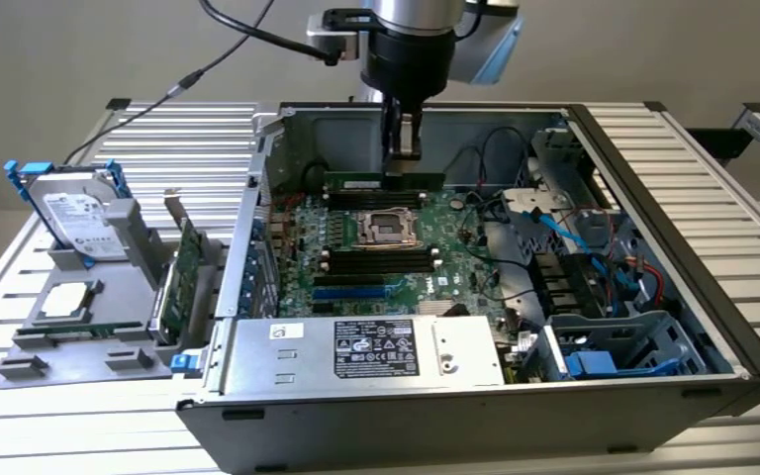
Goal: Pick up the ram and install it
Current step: 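Insert the ram into the slot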
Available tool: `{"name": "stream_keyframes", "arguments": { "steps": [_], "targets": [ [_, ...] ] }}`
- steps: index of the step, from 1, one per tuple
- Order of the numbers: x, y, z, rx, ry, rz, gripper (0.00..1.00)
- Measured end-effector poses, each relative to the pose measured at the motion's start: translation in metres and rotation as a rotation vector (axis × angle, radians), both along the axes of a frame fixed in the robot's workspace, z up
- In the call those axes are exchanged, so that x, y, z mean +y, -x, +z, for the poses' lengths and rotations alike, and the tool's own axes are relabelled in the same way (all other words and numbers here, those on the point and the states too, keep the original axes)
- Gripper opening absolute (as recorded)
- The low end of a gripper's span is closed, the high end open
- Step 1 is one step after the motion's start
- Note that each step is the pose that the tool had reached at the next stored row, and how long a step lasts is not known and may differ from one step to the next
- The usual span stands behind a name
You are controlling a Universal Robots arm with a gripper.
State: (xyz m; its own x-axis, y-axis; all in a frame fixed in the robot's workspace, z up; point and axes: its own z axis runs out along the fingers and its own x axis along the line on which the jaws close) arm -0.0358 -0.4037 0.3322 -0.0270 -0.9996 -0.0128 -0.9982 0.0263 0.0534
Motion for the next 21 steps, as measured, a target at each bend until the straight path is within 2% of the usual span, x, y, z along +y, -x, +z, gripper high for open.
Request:
{"name": "stream_keyframes", "arguments": {
  "steps": [8, 21],
  "targets": [
    [-0.0054, 0.005, -0.0146, 0.0000, 0.0000, 0.000, 0.14],
    [-0.0063, -0.002, -0.0381, 0.0000, 0.0001, 0.000, 0.14]
  ]
}}
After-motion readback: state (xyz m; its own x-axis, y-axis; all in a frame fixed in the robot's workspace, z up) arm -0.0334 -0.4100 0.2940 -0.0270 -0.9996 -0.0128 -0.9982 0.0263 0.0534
